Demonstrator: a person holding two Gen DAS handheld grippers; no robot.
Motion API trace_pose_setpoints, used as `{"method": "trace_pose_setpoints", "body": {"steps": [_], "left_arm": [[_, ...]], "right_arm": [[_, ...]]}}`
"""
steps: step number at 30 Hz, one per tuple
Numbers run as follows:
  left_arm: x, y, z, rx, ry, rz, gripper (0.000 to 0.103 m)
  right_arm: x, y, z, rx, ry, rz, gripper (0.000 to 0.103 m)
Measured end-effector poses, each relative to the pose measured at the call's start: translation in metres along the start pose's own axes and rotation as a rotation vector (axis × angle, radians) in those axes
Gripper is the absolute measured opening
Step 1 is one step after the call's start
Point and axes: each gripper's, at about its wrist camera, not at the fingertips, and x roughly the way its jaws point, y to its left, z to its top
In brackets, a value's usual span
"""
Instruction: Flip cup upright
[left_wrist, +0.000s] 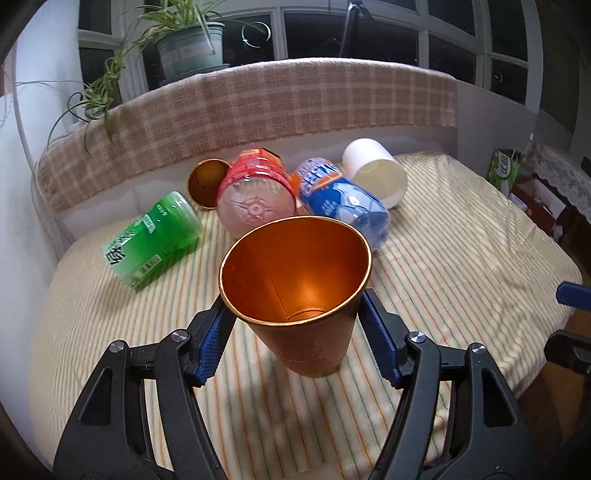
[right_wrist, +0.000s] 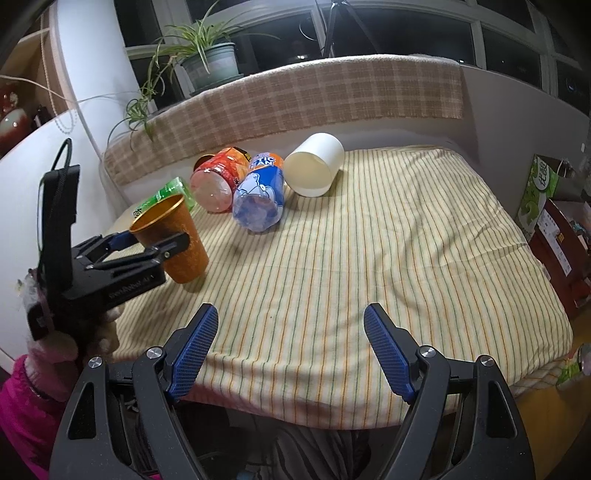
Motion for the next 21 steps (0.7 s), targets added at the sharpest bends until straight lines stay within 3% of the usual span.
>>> {"method": "trace_pose_setpoints", "body": {"steps": [7,18,21], "left_arm": [[0.0062,-0.0107,-0.005,0.035,0.024,-0.015,0.069],[0.0048,-0.0096,-0.0086,0.004,0.041,-0.1,0.069],[0.0026,-0.0089,-0.0094,0.001,0.043,-0.125,0.081]], "right_arm": [[-0.0003,-0.0005,-0.0009,0.003,0.0,0.001,0.081],[-0.0003,-0.0002,-0.0012,0.006,0.0,0.001,0.081],[0.0002,0.0001,-0.0014,0.01,0.0,0.004,0.081]]}}
